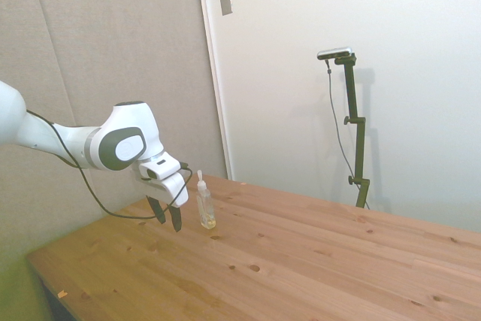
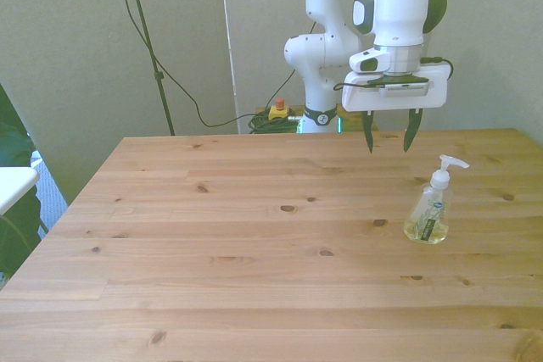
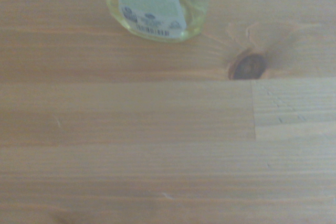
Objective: Knock down the sanitizer
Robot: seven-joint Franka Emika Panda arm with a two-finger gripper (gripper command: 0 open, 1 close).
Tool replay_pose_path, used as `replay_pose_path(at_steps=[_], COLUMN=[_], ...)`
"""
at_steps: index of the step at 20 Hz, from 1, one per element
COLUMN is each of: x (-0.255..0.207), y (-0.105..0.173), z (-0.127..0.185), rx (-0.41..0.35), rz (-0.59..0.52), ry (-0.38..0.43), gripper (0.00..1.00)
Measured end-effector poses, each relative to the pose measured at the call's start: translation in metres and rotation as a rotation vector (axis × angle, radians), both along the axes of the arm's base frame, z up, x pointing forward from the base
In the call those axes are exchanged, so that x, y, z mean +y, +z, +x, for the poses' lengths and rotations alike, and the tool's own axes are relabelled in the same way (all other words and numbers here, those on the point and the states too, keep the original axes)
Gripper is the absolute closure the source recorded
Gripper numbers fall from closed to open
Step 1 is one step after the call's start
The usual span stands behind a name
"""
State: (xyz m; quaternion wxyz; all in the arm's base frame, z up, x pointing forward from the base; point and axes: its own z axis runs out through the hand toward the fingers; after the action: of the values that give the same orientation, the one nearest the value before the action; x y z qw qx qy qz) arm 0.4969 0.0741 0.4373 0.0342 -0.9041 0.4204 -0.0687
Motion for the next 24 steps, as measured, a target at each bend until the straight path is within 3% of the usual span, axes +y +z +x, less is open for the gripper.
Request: replay_pose_path(at_steps=[15, 24], x=[0.033, 0.027], y=[-0.012, -0.013], z=[0.081, 0.125], rx=[-0.019, -0.041], rz=[0.001, 0.004], ry=[-0.052, -0.104], gripper=[1.0, 1.0])
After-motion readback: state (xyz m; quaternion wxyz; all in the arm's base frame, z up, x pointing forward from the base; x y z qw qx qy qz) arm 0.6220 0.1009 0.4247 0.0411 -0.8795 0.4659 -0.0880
